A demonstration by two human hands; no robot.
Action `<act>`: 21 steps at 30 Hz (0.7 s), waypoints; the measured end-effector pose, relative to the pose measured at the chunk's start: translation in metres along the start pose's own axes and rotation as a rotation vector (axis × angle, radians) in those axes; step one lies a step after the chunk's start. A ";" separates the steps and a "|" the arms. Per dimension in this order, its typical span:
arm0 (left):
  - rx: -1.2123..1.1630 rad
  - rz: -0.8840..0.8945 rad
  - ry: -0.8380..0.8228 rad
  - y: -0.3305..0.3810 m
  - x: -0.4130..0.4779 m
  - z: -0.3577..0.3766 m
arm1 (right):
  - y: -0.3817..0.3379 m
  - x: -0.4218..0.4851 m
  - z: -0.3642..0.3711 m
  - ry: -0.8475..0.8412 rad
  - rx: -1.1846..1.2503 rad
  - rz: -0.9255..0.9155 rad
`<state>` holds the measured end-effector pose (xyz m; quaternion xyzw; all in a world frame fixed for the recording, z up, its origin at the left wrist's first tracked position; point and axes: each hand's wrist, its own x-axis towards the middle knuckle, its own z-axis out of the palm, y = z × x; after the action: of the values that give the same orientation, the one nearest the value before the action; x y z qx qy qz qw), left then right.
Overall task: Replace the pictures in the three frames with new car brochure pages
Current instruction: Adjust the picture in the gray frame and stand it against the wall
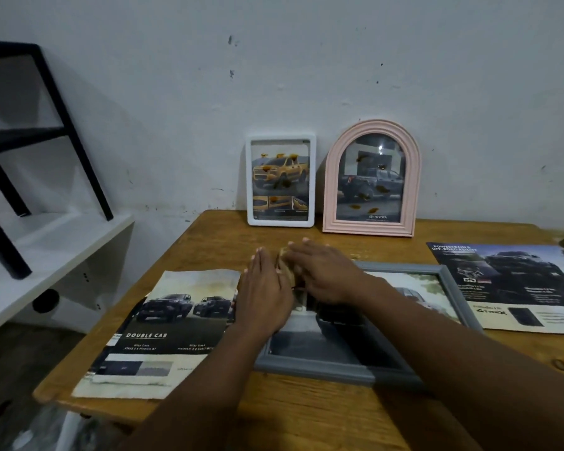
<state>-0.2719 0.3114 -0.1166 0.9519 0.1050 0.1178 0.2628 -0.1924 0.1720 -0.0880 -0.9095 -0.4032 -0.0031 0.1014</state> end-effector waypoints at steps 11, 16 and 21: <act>0.414 0.144 -0.146 0.018 0.000 -0.002 | 0.069 -0.052 -0.018 0.075 -0.229 0.220; 0.397 0.104 -0.165 0.017 0.002 -0.001 | 0.108 -0.106 -0.036 0.102 -0.329 0.359; 0.391 0.077 -0.177 0.015 0.005 0.000 | 0.128 -0.141 -0.049 0.160 -0.205 0.545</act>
<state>-0.2651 0.2997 -0.1078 0.9947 0.0658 0.0214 0.0764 -0.1896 -0.0243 -0.0760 -0.9865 -0.1324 -0.0882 0.0379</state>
